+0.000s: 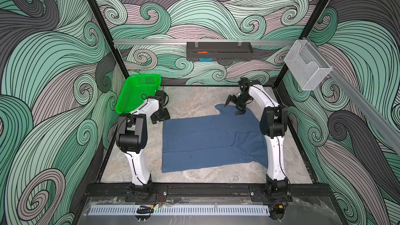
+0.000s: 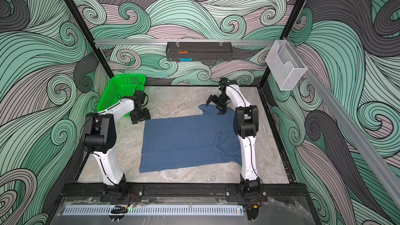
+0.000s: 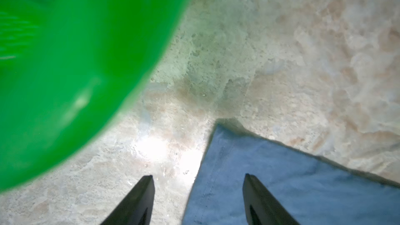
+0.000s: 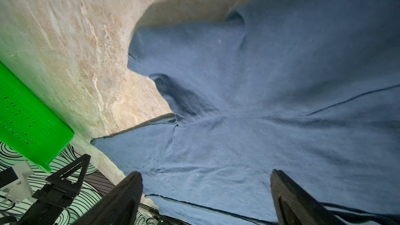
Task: Fold and stack t-shirts
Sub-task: Fold the T-shirt.
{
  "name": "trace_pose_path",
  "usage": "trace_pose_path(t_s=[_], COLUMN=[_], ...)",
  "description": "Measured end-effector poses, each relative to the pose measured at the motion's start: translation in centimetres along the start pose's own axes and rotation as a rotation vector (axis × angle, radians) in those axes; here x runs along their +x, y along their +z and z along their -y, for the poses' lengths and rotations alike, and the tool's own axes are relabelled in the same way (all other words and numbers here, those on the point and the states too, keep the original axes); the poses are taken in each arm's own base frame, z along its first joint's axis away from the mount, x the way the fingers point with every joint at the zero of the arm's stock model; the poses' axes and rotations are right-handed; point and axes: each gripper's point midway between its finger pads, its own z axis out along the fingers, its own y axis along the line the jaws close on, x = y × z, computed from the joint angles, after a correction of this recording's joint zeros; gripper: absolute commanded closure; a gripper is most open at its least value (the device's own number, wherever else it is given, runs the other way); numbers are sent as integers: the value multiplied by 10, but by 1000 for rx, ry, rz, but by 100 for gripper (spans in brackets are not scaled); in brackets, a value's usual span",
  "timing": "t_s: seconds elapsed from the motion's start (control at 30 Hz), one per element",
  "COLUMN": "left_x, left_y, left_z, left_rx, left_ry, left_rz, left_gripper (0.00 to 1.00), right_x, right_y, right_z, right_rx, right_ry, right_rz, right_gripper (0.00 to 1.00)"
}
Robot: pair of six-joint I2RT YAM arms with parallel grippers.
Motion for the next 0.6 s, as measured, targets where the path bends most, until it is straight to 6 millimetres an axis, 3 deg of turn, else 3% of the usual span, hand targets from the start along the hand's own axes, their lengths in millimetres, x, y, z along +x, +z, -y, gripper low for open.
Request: trace_pose_path(t_s=[0.33, 0.6], left_x=[-11, -15], left_y=[4, 20], left_z=[7, 21], left_rx=[-6, -11], left_ry=[0, 14], left_rz=[69, 83], left_gripper=[34, 38], right_x=[-5, -7], right_y=[-2, -3], right_z=[9, 12], right_rx=[-7, -21], right_ry=[27, 41], right_rz=[-5, -13], right_gripper=[5, 5])
